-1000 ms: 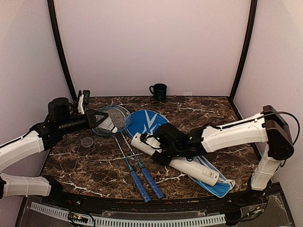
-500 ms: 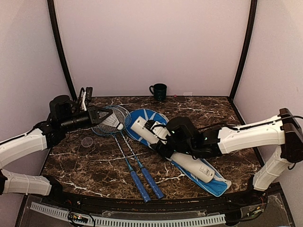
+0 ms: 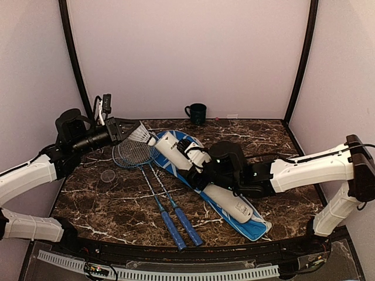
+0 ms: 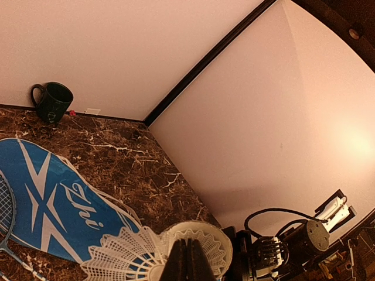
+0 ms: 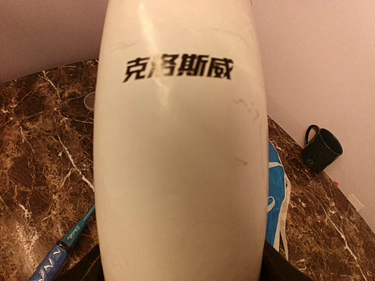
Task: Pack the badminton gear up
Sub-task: Place the shuttlecock on the shuttle tube.
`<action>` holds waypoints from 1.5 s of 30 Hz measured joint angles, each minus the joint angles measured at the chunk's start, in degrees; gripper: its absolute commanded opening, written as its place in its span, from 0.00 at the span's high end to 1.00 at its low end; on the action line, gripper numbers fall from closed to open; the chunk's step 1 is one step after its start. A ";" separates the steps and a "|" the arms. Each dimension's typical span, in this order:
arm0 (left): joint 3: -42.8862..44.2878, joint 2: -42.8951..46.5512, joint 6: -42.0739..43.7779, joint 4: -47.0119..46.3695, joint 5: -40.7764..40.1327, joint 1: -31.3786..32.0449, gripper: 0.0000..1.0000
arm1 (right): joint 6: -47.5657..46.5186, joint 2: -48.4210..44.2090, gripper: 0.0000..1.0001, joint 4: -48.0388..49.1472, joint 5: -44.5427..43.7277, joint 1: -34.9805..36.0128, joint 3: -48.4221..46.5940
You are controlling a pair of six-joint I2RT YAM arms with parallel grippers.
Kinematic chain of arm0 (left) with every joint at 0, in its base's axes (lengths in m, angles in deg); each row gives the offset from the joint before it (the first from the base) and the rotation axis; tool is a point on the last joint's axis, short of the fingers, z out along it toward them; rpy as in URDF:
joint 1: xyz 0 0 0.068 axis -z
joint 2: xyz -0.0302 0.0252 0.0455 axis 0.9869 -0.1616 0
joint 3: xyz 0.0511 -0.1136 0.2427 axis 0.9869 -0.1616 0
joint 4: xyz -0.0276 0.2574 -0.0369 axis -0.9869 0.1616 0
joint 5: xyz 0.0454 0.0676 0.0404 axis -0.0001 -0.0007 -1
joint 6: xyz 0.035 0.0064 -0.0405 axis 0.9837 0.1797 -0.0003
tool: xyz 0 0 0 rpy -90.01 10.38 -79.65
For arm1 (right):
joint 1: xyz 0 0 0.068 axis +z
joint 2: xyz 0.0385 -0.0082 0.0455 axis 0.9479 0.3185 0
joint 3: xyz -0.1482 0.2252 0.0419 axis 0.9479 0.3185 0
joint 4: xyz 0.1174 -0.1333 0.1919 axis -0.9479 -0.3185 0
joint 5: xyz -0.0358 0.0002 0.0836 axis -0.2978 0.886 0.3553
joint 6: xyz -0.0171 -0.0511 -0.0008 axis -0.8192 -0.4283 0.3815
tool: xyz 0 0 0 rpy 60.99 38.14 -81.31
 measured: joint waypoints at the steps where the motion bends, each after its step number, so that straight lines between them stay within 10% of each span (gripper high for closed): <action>1: 0.22 0.09 0.22 0.28 -0.15 0.00 1.00 | 0.02 -0.02 0.31 0.50 -0.07 0.07 0.09; 45: 3.96 -1.01 1.84 -0.92 2.12 1.92 1.00 | 0.04 -1.14 0.31 4.83 -0.50 1.62 1.64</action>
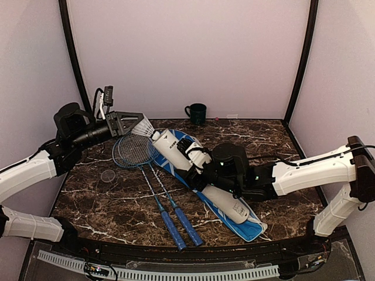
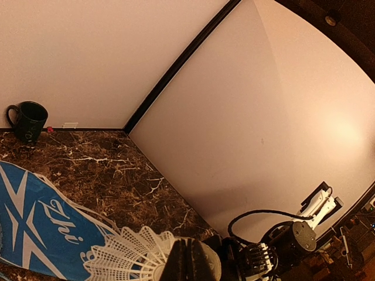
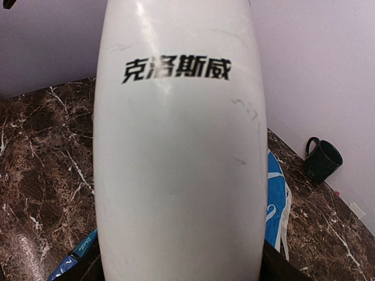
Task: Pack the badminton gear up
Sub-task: Place the shuttlecock on the shuttle tube.
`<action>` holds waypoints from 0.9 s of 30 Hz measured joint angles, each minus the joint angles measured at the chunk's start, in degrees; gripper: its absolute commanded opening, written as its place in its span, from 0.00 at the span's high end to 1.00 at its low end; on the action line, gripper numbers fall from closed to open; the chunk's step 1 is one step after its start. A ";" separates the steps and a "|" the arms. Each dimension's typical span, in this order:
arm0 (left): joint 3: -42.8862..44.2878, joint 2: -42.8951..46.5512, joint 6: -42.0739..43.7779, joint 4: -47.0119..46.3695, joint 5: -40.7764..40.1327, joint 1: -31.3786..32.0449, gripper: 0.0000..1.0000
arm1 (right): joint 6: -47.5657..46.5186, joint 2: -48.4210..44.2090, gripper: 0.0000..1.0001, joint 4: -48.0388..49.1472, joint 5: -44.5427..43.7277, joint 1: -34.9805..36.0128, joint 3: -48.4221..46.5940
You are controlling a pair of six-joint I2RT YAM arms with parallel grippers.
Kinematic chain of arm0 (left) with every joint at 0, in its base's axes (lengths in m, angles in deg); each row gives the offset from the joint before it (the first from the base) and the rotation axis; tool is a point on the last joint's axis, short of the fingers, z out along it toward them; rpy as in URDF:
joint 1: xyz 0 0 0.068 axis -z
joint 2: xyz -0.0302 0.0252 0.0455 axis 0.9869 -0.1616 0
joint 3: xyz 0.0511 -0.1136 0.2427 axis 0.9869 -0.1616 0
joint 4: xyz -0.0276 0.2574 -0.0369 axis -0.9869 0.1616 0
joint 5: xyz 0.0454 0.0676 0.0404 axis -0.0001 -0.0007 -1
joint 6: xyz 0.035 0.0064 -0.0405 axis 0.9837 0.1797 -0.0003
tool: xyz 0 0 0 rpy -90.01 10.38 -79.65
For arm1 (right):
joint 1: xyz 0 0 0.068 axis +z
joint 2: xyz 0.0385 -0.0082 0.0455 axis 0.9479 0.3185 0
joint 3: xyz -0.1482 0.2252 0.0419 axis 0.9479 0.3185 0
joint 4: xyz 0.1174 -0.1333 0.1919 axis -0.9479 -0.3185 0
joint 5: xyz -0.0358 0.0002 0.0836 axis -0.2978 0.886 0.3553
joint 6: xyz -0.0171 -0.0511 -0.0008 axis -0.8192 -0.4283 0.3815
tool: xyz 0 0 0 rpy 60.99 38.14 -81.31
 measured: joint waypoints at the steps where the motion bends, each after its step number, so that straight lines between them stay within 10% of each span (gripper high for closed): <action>1: 0.04 0.00 -0.02 -0.17 -0.04 0.00 1.00 | 0.00 0.00 0.31 0.11 -0.02 0.00 0.04; 27: 0.24 -5.53 -2.95 -3.98 4.79 1.77 1.00 | 0.44 0.00 0.31 1.66 0.00 0.24 0.07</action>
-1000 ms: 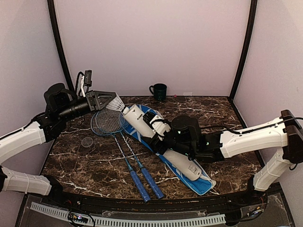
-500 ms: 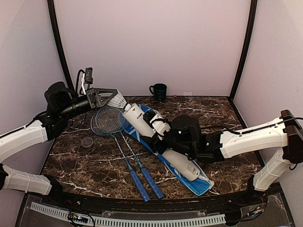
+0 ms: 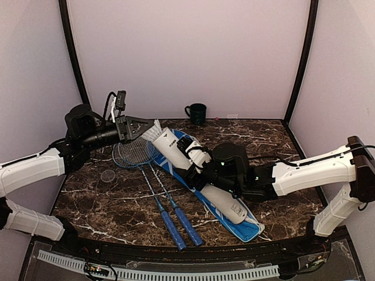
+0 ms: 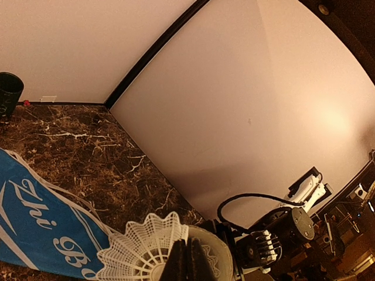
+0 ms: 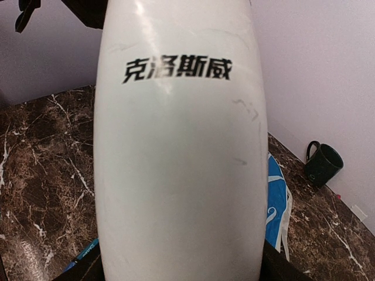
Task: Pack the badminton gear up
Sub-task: Place the shuttlecock on the shuttle tube.
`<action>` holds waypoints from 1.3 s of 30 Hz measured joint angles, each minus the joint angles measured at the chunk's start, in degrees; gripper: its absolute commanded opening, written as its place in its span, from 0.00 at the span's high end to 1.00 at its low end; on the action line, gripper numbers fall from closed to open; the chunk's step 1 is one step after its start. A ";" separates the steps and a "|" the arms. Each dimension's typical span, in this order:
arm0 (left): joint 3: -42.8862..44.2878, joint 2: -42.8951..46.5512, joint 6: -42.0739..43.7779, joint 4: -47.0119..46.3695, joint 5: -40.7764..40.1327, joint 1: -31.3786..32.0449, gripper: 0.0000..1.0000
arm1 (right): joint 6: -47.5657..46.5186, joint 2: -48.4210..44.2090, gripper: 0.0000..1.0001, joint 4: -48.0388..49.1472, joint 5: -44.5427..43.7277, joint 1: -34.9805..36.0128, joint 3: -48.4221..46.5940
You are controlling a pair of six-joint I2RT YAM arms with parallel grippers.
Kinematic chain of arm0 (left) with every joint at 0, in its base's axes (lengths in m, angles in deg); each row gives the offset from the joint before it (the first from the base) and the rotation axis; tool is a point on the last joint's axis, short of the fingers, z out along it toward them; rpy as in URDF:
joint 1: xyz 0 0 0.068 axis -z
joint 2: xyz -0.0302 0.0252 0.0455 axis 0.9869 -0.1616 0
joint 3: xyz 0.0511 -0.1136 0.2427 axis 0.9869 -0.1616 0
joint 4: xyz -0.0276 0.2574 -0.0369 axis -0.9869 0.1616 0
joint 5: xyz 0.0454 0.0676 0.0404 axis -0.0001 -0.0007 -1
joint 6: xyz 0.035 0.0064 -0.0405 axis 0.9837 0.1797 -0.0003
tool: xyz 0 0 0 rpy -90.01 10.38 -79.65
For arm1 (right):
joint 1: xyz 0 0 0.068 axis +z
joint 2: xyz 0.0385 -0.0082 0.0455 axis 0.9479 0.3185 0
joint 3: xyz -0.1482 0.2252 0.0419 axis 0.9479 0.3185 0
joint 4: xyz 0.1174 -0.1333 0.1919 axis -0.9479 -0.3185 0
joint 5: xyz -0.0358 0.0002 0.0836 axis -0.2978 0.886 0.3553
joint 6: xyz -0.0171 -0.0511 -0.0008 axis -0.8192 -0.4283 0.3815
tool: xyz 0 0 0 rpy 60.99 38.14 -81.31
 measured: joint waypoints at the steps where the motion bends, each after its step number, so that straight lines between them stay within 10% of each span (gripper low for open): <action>1: 0.00 -0.20 0.04 0.33 0.33 0.11 1.00 | -0.02 0.00 0.31 0.00 0.00 0.00 0.00; 39: 11.89 -9.22 18.80 23.91 22.86 0.31 1.00 | -2.23 0.63 0.30 -1.09 3.93 0.59 -0.57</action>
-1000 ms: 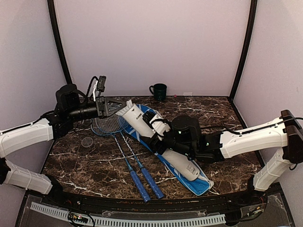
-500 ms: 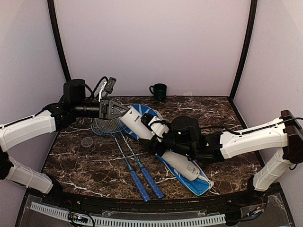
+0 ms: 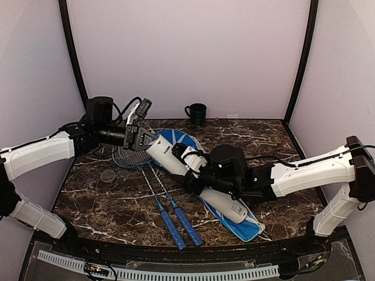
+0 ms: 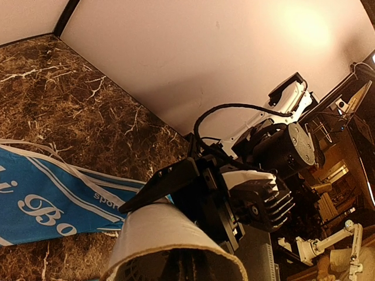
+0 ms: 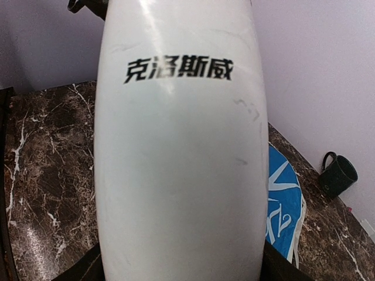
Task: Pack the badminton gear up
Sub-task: Place the shuttlecock on the shuttle tube, then pick up the tube cap from the center of the board.
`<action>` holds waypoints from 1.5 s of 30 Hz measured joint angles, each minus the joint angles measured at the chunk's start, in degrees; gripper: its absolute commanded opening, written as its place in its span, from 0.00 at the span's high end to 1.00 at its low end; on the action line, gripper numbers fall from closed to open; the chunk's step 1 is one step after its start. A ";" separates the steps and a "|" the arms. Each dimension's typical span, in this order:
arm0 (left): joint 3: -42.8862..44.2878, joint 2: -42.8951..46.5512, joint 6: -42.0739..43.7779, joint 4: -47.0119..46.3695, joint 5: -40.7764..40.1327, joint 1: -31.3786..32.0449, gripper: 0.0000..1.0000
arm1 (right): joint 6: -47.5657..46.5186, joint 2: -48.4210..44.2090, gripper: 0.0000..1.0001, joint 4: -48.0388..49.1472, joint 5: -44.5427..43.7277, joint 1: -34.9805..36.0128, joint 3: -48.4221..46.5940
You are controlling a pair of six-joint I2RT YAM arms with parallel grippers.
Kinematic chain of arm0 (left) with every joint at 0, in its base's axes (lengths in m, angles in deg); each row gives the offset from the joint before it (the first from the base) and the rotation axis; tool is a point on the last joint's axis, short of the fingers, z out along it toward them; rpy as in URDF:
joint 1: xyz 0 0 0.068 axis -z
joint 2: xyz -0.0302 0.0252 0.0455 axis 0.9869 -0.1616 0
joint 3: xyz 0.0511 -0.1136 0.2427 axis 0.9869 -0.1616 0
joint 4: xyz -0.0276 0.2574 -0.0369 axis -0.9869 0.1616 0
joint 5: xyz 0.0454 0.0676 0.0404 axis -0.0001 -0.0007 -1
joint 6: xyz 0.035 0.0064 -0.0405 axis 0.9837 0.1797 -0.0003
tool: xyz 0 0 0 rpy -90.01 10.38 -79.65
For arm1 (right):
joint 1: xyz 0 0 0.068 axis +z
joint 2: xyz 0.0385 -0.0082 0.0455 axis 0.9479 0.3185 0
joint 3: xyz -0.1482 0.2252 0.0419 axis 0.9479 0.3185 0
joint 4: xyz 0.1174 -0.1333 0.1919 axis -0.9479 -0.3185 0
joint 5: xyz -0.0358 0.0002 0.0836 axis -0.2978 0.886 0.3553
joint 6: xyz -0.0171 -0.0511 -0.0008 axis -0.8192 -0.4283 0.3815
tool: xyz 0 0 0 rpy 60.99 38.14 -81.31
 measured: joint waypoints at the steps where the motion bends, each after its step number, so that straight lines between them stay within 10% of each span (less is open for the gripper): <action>1: 0.33 -0.52 0.33 0.09 0.76 -0.02 1.00 | -0.04 0.02 0.30 -0.11 0.09 0.04 0.00; 18: 3.74 -4.02 8.11 9.01 6.36 -0.33 0.94 | -1.53 0.44 0.30 -1.70 0.24 0.68 -0.20; 27: 4.55 -3.69 11.15 12.33 1.84 -0.63 0.63 | -1.90 0.61 0.30 -2.56 -0.63 0.68 -0.22; 45: 2.38 7.23 13.86 12.83 -3.89 -9.31 0.38 | -1.51 0.61 0.30 -1.77 -1.60 0.72 -0.20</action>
